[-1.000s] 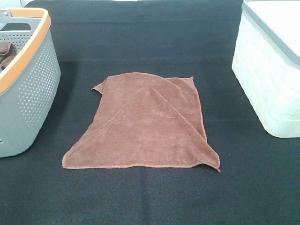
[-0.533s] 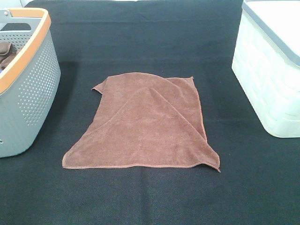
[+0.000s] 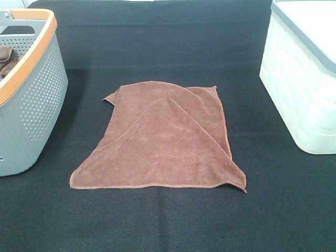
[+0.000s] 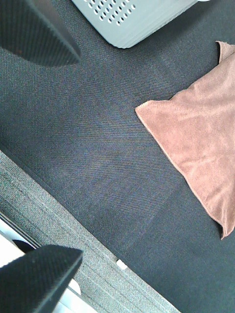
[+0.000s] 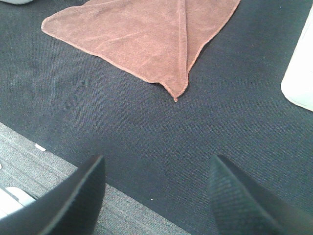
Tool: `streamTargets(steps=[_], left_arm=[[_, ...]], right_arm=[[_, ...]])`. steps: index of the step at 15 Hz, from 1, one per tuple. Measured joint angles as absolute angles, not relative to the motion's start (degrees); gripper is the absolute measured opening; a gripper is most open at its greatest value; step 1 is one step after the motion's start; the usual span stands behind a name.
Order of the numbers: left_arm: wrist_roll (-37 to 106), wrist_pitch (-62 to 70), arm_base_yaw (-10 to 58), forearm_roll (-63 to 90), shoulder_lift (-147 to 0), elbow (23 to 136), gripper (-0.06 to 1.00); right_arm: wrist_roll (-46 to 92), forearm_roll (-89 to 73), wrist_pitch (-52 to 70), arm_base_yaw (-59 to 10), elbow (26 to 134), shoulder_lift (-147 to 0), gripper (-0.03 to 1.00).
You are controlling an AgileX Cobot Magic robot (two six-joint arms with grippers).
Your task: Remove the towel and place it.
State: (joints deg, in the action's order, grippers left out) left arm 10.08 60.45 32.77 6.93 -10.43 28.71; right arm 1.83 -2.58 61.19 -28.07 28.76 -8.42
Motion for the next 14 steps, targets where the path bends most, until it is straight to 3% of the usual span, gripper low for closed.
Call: streamTargets(steps=[5,7,8,9,10,12,14], left_arm=[[10.1,60.4,31.9,7.0,-10.4,28.7,0.94],[10.1,60.4,24.2,7.0,-10.4,28.7,0.94],[10.1,60.4,16.7,7.0,-10.4,28.7,0.94],[10.1,60.4,16.7,7.0,-10.4,28.7,0.94],[10.1,60.4,12.2,7.0,-10.4,28.7,0.94],[10.1,60.4,4.4,7.0,-9.6,28.7,0.94],[10.1,60.3,1.4,7.0,-4.4,28.7,0.94]], right_arm=[[1.8,-2.6,61.2,-28.1,28.8,-8.4,0.59],[1.8,-2.6,61.2,-28.1,28.8,-8.4,0.59],[1.8,-2.6,61.2,-27.9,28.8,-8.4,0.59],[1.8,-2.6,61.2,-27.9,28.8,-8.4,0.59],[1.8,-2.6,61.2,-26.8,28.8,-8.4,0.59],[1.8,-2.6,61.2,-21.5,28.8,-8.1,0.59],[1.8,-2.6,61.1,-12.9,28.8,-4.8,0.59]])
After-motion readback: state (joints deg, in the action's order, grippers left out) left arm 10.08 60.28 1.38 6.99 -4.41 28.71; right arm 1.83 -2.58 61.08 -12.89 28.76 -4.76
